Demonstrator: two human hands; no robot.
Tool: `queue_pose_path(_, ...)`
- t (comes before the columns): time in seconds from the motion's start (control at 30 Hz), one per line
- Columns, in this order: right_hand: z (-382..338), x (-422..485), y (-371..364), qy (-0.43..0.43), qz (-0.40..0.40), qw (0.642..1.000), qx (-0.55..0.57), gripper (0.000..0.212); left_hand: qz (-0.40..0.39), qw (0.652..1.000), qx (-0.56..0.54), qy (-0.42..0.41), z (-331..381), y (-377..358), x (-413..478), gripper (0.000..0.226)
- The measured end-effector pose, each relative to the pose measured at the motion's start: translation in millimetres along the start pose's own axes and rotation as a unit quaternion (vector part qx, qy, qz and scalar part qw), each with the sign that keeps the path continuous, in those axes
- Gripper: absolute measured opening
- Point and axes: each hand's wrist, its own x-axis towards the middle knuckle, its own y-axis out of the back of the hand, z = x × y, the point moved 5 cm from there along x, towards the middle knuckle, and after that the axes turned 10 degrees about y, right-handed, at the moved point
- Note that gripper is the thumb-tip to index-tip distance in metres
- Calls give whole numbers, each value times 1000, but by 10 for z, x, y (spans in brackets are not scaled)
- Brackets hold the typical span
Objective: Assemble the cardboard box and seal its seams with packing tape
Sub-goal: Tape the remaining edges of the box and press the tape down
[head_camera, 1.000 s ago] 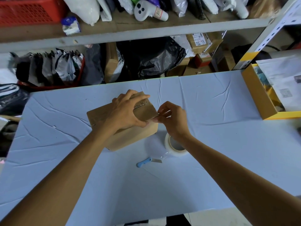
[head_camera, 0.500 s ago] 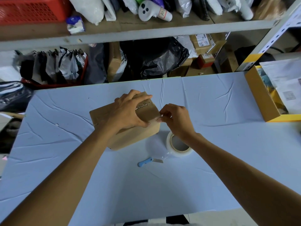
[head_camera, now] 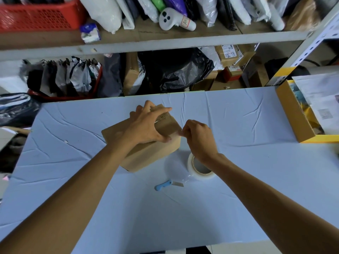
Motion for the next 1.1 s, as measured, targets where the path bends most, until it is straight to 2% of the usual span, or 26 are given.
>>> queue_pose_path(0.1, -69, -31, -70, -92, -45, 994, 27, 24, 13, 997, 12, 72, -35, 73, 62, 93)
queue_pose_path(0.2, -281, -76, -187, -116, -97, 980, 132, 24, 31, 990, 30, 136, -81, 78, 124, 86)
queue_pose_path(0.33, -564, -138, -312, -168, -157, 944, 235, 55, 24, 977, 33, 207, -165, 62, 173, 105)
queue_pose_path(0.43, -652, -148, -390, -166, -185, 945, 213, 74, 24, 969, 33, 245, -203, 115, 165, 111)
queue_pose_path(0.5, -625, -133, -428, -161, -184, 947, 208, 72, 13, 962, 48, 268, -257, 128, 176, 111)
queue_pose_path(0.57, -590, -104, -426, -154, -164, 942, 250, 57, -2, 955, 58, 292, -343, 138, 203, 112)
queue_pose_path(0.63, -585, -51, -402, -131, -147, 940, 278, 38, 13, 965, 74, 253, -406, 159, 260, 104)
queue_pose_path(0.67, -586, -15, -381, -119, -139, 942, 282, 33, 31, 978, 81, 192, -398, 159, 287, 94)
queue_pose_path(0.73, -601, 79, -326, -83, -132, 956, 248, 35, 25, 997, 62, 43, -343, 130, 296, 63)
queue_pose_path(0.77, -615, 123, -307, -63, -136, 964, 220, 38, 0, 999, 45, 3, -347, 101, 268, 48)
queue_pose_path(0.8, -609, 158, -302, -48, -139, 969, 199, 37, -29, 999, 42, -8, -364, 72, 221, 39)
queue_pose_path(0.83, -582, 176, -296, -50, -134, 971, 194, 34, -37, 998, 42, -15, -382, 49, 185, 42)
queue_pose_path(0.9, -486, 168, -258, -94, -106, 975, 173, 29, 12, 998, 56, -16, -430, 38, 148, 54)
queue_pose_path(0.93, -439, 138, -222, -123, -95, 976, 154, 34, 35, 999, 35, -5, -451, 48, 136, 54)
queue_pose_path(1.0, -371, 30, -193, -167, -127, 971, 114, 60, 62, 997, -3, 38, -556, 29, 177, 53)
queue_pose_path(1.07, -328, -106, -241, -213, -201, 951, 96, 85, 95, 991, 7, 94, -616, 72, 179, 69)
queue_pose_path(1.1, -301, -161, -279, -245, -223, 936, 123, 89, 111, 988, 31, 104, -629, 86, 167, 79)
